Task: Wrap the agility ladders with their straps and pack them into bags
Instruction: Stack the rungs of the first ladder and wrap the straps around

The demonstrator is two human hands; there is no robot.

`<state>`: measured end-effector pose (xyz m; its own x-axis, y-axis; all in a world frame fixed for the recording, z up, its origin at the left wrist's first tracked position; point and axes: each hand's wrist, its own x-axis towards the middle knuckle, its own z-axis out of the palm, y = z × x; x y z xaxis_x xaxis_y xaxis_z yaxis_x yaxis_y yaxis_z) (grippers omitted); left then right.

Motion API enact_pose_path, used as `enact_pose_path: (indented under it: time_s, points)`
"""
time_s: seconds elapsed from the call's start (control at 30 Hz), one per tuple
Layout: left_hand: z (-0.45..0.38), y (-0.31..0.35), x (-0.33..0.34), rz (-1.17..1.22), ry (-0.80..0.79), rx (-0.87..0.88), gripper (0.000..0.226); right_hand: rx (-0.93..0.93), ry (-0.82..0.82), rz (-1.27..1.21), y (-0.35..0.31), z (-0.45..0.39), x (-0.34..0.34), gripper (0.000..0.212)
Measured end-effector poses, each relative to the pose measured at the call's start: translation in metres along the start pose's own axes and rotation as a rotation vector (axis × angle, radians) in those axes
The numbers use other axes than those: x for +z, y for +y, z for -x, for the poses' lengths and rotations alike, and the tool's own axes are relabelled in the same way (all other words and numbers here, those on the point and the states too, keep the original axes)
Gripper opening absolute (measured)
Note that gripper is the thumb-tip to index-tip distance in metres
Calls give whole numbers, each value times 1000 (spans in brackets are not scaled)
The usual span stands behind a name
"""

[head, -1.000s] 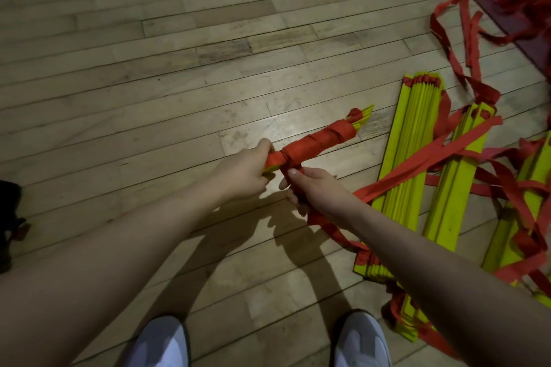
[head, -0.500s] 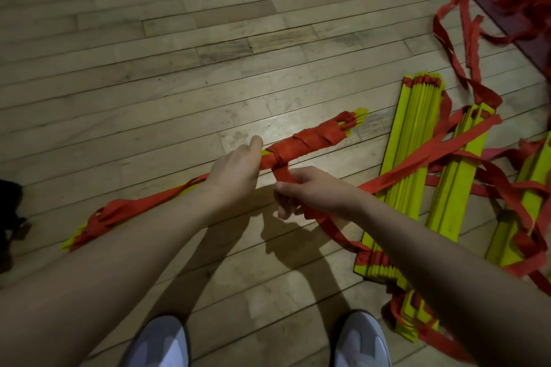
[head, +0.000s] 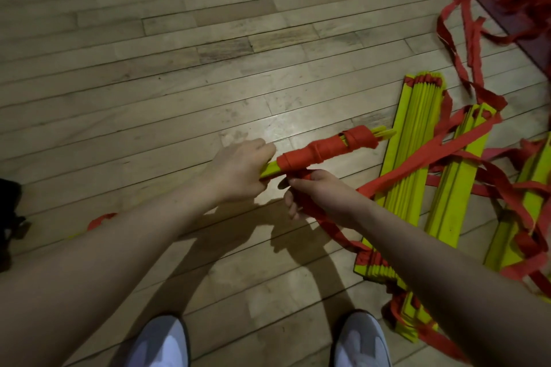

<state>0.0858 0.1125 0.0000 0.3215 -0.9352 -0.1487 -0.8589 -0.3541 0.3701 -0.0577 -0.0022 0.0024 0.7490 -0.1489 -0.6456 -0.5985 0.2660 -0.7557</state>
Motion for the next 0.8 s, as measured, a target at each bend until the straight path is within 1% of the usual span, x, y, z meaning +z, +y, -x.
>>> enact_pose_path:
  time_s: [0.03,0.1,0.17,0.2,0.27,0.37,0.4,0.5,0.6,0.7,0.8]
  points:
    - [2,0,2,63,-3,-4,35,-4,-4,-7,0,1,1,20]
    - [4,2,3,153,-67,-108,31,-8,-12,-20,1,1,5,21]
    - [4,5,5,161,-141,-200,31,-3,-36,-35,-1,1,7,22]
    - [4,7,6,140,-148,-218,33,2,-51,-41,-2,1,7,22]
    - [3,10,5,95,-114,-246,31,13,-79,-19,-5,3,5,20]
    - [1,9,1,47,-68,-296,24,32,-72,143,-4,6,-2,16]
    - [0,10,-1,14,-65,-288,23,32,-59,158,-4,7,-4,16]
    - [-2,12,-5,-59,-77,-251,32,28,-25,116,-3,7,-3,11]
    - [-1,13,-13,-39,-113,-344,45,23,24,90,1,8,4,12]
    - [5,17,-17,-22,-116,-381,41,-13,38,86,2,12,11,18]
    - [11,23,-19,-11,-49,-394,42,-102,36,78,-5,15,21,19]
